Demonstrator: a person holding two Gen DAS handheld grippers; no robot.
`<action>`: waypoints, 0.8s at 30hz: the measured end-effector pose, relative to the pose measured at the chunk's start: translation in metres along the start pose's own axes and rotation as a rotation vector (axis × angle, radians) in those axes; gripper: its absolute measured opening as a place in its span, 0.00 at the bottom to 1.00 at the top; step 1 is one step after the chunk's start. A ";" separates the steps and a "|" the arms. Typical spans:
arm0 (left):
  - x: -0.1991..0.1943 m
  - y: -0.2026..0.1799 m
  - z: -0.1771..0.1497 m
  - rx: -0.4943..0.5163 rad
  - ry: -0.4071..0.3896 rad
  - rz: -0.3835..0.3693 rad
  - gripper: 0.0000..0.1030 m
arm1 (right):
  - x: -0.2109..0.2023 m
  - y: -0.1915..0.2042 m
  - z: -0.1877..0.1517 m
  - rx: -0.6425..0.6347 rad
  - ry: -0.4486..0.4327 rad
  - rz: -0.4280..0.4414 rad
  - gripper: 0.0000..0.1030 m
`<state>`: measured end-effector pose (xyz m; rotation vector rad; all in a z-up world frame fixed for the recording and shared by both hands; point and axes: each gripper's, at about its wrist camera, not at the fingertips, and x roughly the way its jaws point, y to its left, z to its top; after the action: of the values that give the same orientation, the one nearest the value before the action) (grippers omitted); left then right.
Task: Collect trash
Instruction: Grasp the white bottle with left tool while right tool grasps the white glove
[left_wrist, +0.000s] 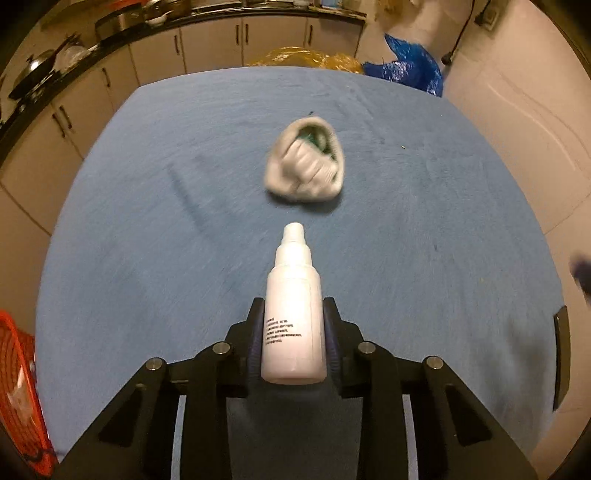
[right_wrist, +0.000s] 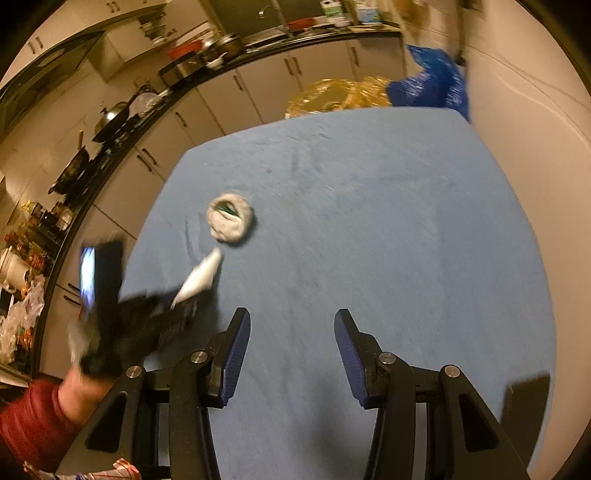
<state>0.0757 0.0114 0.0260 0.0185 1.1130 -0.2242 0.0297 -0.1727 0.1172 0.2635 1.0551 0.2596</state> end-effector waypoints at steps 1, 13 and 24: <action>-0.004 0.002 -0.008 -0.008 -0.003 0.001 0.28 | 0.008 0.003 0.006 -0.001 0.003 0.015 0.55; -0.084 0.055 -0.066 -0.110 -0.110 0.092 0.28 | 0.132 0.051 0.091 -0.017 0.067 0.093 0.67; -0.121 0.091 -0.089 -0.213 -0.151 0.151 0.28 | 0.187 0.064 0.091 0.000 0.155 0.069 0.36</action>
<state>-0.0373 0.1325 0.0847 -0.1025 0.9755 0.0284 0.1918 -0.0585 0.0283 0.2836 1.2005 0.3468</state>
